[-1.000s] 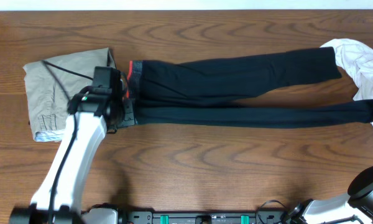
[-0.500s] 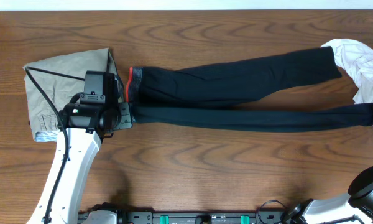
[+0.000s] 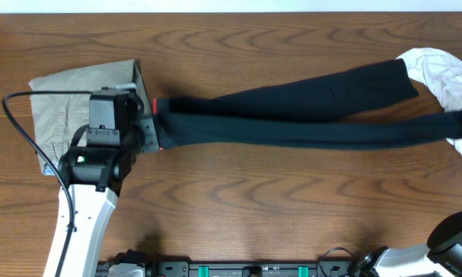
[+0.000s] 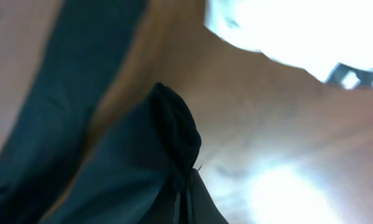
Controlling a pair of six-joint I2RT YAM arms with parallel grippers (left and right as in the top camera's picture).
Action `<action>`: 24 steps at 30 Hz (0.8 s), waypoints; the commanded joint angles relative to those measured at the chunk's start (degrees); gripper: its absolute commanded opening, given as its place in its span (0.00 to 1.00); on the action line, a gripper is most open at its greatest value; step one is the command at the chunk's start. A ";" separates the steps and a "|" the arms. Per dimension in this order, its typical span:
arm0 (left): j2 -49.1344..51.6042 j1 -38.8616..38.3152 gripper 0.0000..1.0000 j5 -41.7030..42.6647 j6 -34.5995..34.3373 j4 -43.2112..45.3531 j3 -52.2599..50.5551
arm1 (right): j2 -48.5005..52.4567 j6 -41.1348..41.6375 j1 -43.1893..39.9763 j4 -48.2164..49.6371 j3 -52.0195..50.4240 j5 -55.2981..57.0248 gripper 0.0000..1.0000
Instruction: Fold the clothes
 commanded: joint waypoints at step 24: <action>22.91 0.31 0.06 -12.74 0.57 18.36 1.51 | 20.90 4.92 14.95 37.88 0.48 6.95 0.05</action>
